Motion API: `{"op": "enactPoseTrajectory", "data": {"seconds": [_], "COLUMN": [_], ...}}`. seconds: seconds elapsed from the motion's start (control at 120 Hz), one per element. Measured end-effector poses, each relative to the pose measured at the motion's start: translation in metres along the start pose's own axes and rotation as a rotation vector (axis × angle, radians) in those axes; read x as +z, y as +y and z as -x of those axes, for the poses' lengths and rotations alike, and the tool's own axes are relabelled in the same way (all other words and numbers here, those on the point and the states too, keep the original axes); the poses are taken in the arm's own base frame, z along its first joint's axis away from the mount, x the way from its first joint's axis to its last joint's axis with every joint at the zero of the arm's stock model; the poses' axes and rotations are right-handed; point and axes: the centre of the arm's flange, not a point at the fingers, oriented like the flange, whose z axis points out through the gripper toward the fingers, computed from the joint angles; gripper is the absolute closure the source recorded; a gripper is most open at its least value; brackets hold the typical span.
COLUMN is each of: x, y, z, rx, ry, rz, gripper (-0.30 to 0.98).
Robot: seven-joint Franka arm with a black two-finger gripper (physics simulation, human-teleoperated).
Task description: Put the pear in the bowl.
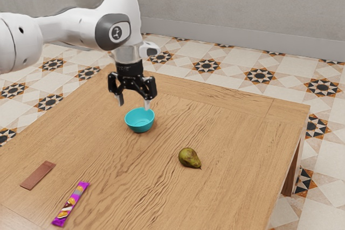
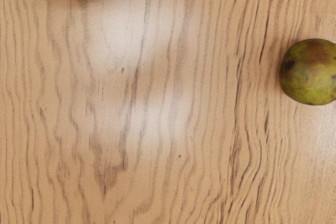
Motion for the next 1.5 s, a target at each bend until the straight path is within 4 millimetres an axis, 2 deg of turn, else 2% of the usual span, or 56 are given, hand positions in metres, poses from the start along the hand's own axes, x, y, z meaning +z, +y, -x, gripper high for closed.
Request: {"op": "enactPoseTrajectory", "data": {"seconds": [0.083,0.225,0.333,0.4,0.492,0.692,0.875,1.5], "x": [0.022,0.044,0.069,0.092,0.117,0.152,0.170,0.203], "y": [0.028,0.084,0.111,0.124,0.130,0.145,0.159,0.156], "z": [-0.006,-0.004,-0.007,-0.011,-0.021,-0.029,-0.033,-0.047], "rx": [-0.054,-0.146,-0.236,-0.297,-0.390,-0.538,-0.628,-0.836], "ry": [0.003,0.021,0.026,0.028,0.041,0.071,0.105,0.137], "rz": [0.008,0.018,0.009,-0.006,-0.014,-0.013,0.008,0.031], "gripper": [0.02,0.02,0.02,0.02,0.02,0.02,0.02,0.02]}}
